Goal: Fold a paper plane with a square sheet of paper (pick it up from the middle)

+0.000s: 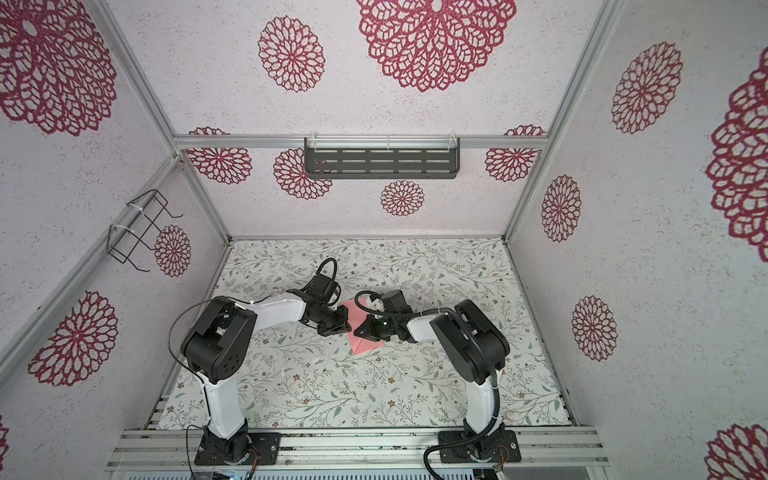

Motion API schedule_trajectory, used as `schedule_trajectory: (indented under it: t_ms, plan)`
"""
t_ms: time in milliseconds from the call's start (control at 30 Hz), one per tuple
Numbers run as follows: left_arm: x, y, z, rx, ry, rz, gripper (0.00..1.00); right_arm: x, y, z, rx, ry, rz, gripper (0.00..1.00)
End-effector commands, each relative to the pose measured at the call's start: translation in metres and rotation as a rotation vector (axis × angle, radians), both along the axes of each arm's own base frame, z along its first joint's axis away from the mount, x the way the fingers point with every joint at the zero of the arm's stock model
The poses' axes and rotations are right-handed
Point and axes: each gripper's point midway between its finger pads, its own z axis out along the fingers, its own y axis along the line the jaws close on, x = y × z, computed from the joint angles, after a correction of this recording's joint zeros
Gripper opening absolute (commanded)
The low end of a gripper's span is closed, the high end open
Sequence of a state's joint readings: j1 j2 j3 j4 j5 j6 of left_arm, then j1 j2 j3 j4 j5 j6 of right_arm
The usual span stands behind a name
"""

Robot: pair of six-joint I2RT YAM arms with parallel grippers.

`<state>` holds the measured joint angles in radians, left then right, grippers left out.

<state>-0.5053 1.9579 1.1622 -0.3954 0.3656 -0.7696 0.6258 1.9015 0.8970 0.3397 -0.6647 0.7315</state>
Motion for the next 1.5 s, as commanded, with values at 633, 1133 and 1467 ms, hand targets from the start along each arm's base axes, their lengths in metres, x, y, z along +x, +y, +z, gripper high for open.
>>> schedule_trajectory:
  t_ms: [633,1133,1467]
  plan:
    - [-0.031,0.036,-0.054,0.218,0.112,-0.001,0.00,-0.036,-0.008,-0.025,-0.083,0.018,0.084,0.00]
    - [-0.031,0.037,-0.055,0.223,0.115,-0.003,0.00,-0.053,0.002,-0.015,-0.004,0.016,0.152,0.00]
    - [-0.032,0.037,-0.054,0.223,0.115,-0.004,0.00,-0.020,0.000,0.034,0.078,-0.106,0.069,0.01]
